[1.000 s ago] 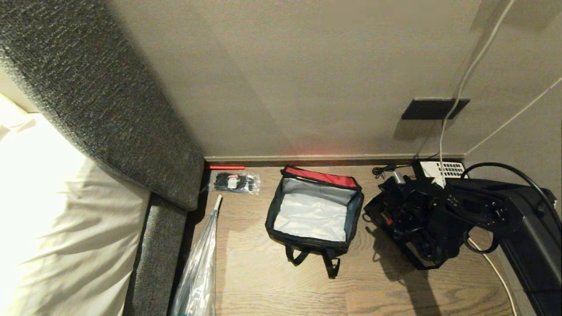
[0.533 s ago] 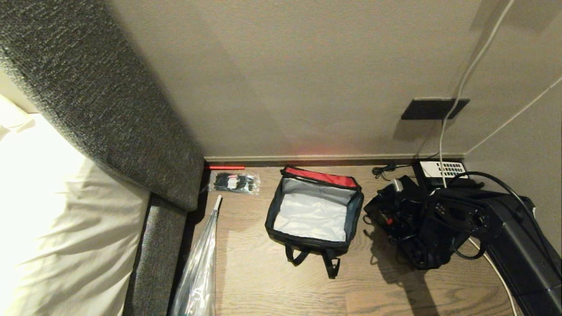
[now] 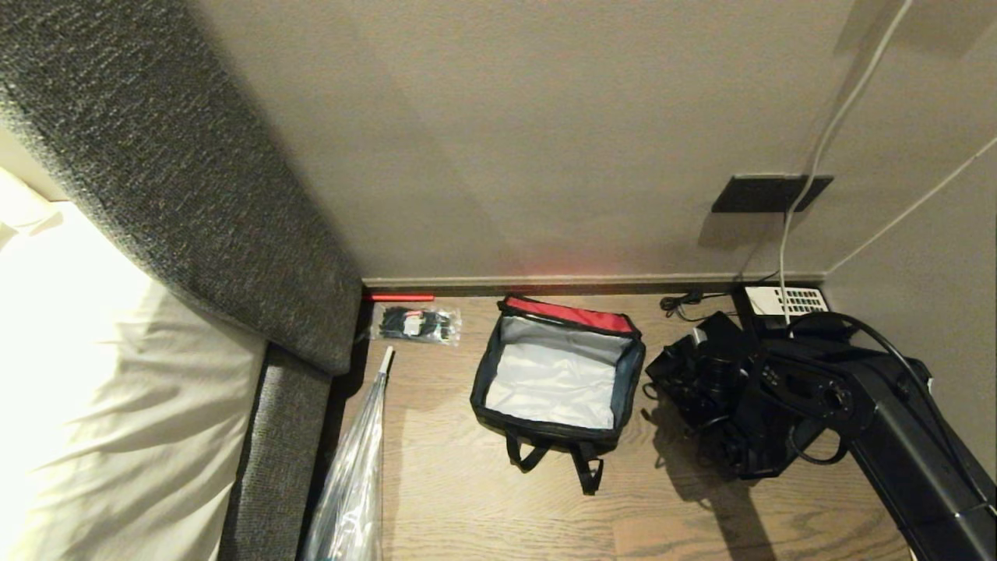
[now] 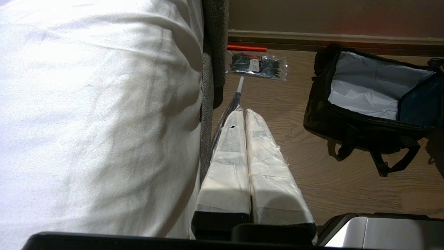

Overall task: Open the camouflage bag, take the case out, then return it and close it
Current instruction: Grip the handle again

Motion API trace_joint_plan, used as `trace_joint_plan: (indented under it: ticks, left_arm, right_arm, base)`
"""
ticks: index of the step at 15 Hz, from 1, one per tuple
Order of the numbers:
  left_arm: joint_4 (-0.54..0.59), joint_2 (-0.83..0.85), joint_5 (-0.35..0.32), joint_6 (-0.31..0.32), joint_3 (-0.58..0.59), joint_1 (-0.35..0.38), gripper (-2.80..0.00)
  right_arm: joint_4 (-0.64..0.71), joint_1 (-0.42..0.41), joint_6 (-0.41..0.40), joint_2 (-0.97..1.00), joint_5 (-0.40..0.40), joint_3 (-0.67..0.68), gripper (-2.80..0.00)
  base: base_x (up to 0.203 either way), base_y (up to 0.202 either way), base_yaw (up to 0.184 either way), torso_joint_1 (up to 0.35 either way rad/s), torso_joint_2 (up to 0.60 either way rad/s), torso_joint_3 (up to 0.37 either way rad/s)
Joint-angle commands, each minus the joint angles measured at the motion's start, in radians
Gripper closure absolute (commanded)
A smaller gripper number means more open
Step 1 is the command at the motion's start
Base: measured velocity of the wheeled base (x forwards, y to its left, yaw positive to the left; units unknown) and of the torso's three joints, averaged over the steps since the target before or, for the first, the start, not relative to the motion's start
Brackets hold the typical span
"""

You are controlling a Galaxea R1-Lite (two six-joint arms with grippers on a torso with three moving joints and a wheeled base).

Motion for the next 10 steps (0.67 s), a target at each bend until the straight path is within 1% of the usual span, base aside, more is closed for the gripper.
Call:
trace_joint_plan:
  ticks: [1, 10]
  left_arm:
    - [0.000, -0.002, 0.000, 0.000, 0.003, -0.001, 0.00]
    - [0.000, -0.002, 0.000, 0.000, 0.003, 0.001, 0.00]
  right_arm:
    - [0.018, -0.001, 0.000, -0.003, -0.010, -0.013, -2.80]
    - [0.027, -0.088, -0.024, -0.059, -0.028, -0.031, -2.80]
  base:
    - [0.000, 0.000, 0.000, 0.000, 0.00, 0.000]
    - [0.000, 0.000, 0.000, 0.000, 0.00, 0.000]
